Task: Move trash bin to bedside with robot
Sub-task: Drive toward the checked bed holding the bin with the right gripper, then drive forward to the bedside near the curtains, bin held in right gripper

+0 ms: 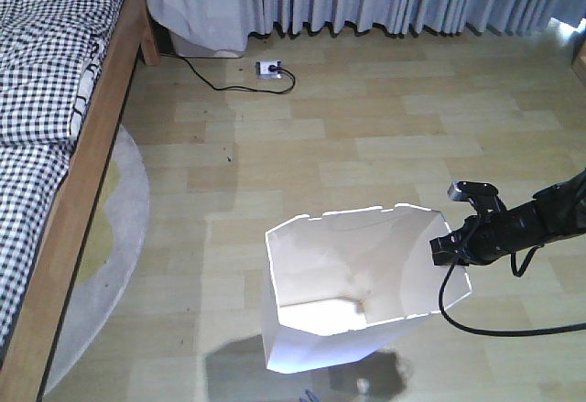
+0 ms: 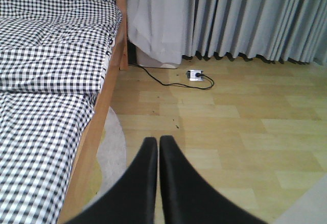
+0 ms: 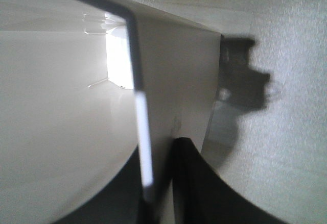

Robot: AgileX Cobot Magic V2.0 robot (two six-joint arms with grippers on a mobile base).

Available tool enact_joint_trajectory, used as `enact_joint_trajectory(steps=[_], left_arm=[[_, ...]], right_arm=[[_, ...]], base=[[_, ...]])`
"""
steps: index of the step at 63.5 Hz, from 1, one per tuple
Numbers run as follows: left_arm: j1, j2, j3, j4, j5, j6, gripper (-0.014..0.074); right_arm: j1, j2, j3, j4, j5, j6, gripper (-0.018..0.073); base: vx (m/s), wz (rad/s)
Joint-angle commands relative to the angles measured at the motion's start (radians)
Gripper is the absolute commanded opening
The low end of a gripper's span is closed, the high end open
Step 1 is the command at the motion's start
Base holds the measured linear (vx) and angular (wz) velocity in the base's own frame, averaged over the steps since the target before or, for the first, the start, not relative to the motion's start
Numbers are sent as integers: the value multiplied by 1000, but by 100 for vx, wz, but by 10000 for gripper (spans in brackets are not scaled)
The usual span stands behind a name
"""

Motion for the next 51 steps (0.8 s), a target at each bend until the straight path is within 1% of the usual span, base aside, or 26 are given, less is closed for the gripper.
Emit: enact_joint_trajectory(steps=[1,51], left_arm=[[-3,-14,3,-2,-66,-4,-6],[-3,-14,3,-2,-66,-4,-6]], right_arm=[[-3,-80,-15,69,187,13,-5],[-3,-80,-15,69,187,13,-5]], base=[[27,7],[27,3]])
